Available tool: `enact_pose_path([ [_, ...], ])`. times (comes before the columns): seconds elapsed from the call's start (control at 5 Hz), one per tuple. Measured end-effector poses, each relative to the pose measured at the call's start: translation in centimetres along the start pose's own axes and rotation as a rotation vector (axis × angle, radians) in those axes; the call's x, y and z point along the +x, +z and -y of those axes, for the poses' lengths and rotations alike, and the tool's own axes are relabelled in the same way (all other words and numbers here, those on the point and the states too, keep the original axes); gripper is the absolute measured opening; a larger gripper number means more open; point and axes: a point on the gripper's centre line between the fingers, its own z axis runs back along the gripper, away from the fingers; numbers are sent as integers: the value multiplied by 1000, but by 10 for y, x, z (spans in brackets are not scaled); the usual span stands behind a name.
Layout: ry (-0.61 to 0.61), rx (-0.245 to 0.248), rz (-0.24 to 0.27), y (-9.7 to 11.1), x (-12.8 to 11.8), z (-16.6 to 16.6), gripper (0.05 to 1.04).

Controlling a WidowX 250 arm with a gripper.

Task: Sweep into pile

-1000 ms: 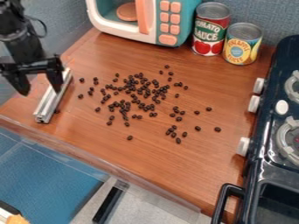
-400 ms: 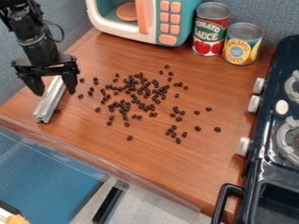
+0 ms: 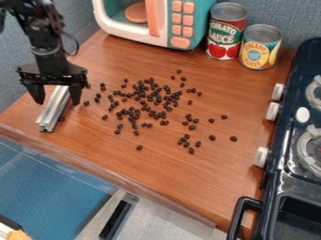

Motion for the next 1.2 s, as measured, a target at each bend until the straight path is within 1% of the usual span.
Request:
enact_pose_path([
  [0.2, 7, 55, -20, -7, 3, -4, 956],
  [0.4, -2, 3, -54, -7, -1, 3, 668],
  [0.6, 11, -45, -153, 0, -16, 1, 401],
  [0.8, 24, -58, -190, 24, -22, -9, 385],
  [1.0, 72, -88, -243, 39, -37, -10, 385],
  [1.2, 147, -146, -240, 69, -48, 26, 385],
])
